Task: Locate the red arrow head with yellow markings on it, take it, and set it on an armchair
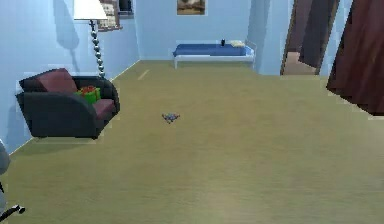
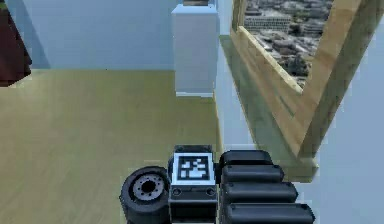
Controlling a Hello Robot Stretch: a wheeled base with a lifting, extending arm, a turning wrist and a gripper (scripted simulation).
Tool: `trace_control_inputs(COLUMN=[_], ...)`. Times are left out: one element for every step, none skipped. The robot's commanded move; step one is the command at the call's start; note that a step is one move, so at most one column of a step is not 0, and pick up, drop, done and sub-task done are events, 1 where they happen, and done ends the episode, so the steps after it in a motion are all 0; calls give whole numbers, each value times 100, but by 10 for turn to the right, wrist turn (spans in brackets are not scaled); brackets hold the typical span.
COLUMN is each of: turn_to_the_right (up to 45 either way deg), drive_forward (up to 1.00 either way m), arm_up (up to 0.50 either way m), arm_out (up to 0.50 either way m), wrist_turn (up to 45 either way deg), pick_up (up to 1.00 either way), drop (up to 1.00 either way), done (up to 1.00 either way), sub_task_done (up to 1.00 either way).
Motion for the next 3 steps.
trace_control_inputs(turn_to_the_right=[0, -450, -300], drive_forward=[30, 0, 0], arm_up=[0, 0, 0], arm_out=[0, 0, 0], wrist_turn=[0, 0, 0], pick_up=[0, 0, 0], drop=[0, 0, 0], done=[0, 0, 0], sub_task_done=[0, 0, 0])
